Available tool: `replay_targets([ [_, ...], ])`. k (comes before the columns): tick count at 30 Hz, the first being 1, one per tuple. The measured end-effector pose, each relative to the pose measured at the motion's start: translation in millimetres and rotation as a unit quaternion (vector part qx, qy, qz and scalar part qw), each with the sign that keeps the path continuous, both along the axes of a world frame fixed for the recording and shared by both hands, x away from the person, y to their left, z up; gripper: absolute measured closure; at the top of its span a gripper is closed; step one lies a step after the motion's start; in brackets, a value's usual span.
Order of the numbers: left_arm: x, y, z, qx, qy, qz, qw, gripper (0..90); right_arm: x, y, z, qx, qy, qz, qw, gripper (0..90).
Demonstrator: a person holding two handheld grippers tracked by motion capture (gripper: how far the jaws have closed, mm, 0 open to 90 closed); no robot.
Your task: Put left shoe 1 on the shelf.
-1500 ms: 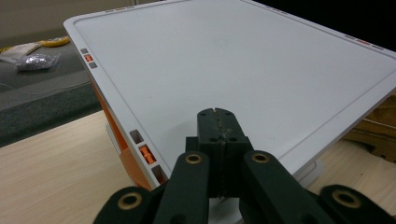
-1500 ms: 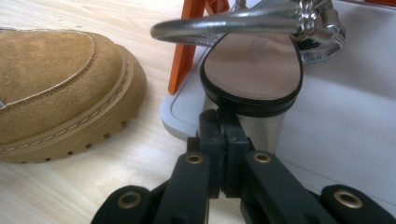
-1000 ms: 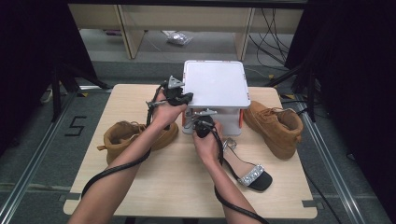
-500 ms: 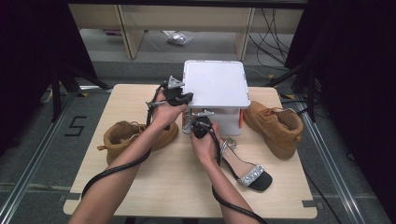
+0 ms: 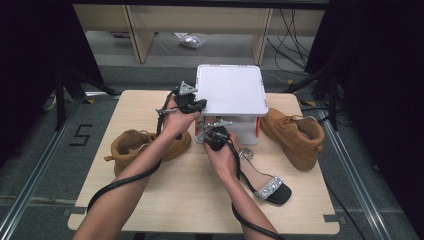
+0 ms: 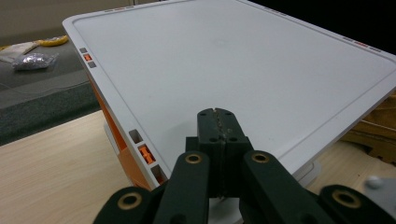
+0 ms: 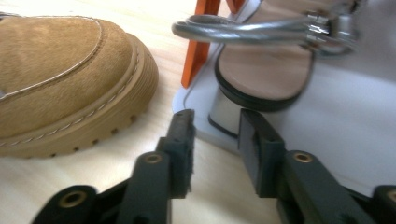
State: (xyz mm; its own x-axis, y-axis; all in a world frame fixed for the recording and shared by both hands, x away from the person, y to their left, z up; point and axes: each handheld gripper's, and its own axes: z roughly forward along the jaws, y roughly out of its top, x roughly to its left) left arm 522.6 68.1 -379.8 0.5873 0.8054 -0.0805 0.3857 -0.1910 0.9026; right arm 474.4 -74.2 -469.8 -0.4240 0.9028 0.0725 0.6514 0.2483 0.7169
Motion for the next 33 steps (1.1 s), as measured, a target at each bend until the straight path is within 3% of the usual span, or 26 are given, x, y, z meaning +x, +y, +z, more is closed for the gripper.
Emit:
replay_targets([
  [6,-0.3,-0.3,0.0,0.001,-0.002,0.0,1.0,89.9,-17.3,-25.9,13.3,-0.009,0.001,0.008,0.9999,57.7],
  [9,0.2,-0.5,0.7,0.004,0.0,-0.001,1.0,90.0,-30.4,-48.9,21.0,0.004,0.019,0.009,0.9998,54.2],
  [11,0.4,-0.7,1.1,0.003,0.002,0.0,1.0,89.9,-33.2,-52.2,23.2,-0.002,0.021,0.004,0.9998,53.4],
  [13,0.4,-0.7,1.2,0.001,0.004,0.001,1.0,89.9,-41.2,-67.3,29.5,-0.003,0.027,0.008,0.9996,51.1],
  [21,0.8,-0.8,1.7,0.003,0.006,0.001,1.0,90.0,-58.1,-96.4,44.4,0.014,0.03,0.003,0.9995,47.0],
  [33,1.1,0.2,1.6,0.002,0.006,-0.001,1.0,89.9,-70.3,-127.4,39.0,-0.003,0.047,0.002,0.9989,42.2],
])
